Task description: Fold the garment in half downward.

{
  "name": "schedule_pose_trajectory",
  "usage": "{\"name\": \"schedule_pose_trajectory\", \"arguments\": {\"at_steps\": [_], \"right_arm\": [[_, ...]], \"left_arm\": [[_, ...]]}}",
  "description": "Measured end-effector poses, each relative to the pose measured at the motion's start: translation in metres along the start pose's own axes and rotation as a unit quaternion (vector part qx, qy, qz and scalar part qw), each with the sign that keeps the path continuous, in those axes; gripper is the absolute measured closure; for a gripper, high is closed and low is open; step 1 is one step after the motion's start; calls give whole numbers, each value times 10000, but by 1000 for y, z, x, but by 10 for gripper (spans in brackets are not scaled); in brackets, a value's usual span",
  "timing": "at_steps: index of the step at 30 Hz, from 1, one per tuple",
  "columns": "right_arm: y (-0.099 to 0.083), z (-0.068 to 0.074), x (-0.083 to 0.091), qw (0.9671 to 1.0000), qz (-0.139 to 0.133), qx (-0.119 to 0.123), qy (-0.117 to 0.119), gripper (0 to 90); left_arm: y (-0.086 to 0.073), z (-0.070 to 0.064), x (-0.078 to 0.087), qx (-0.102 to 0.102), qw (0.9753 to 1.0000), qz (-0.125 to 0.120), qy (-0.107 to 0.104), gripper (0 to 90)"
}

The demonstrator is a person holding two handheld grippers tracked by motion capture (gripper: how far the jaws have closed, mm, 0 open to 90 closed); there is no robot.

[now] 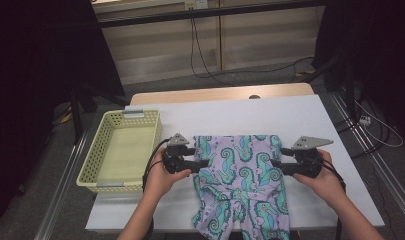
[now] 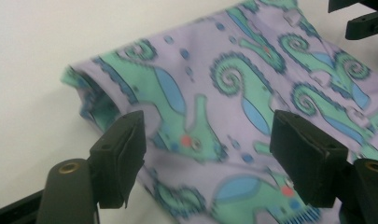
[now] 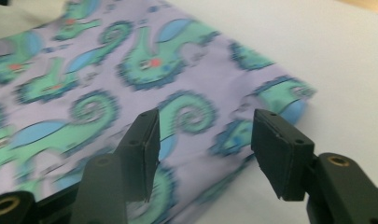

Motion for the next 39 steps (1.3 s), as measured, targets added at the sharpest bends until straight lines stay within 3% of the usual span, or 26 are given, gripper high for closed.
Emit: {"name": "schedule_pose_trajectory", "arguments": {"at_steps": [10, 14, 18, 28, 34, 39], "right_arm": [[10, -41, -28, 9971, 45, -451, -607, 375], [17, -52, -38, 9962, -2, -604, -625, 367], [23, -60, -48, 9955, 116, -654, -682, 373], [14, -67, -64, 9925, 466, -897, -690, 366], [13, -64, -63, 9936, 456, -764, -699, 390], [10, -59, -63, 9932, 366, -816, -750, 449]], "left_arm": [[23, 25, -21, 251, 9994, -2, 228, 241], [28, 35, -30, 438, 9986, -18, 293, 243], [29, 45, -42, 397, 9979, 104, 499, 258], [16, 59, -64, 439, 9958, 371, 708, 308], [15, 57, -68, 281, 9959, 408, 759, 322], [13, 52, -67, 244, 9960, 367, 781, 387]]}}
Point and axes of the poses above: each handheld gripper's, and its own axes: x roughly backward along the jaws, y roughly out of its top, z roughly to its left, the point moved 1 cm from there along -x, roughly forward along the jaws, and after that the axes turned 6 degrees about y, right-handed, at the moved point
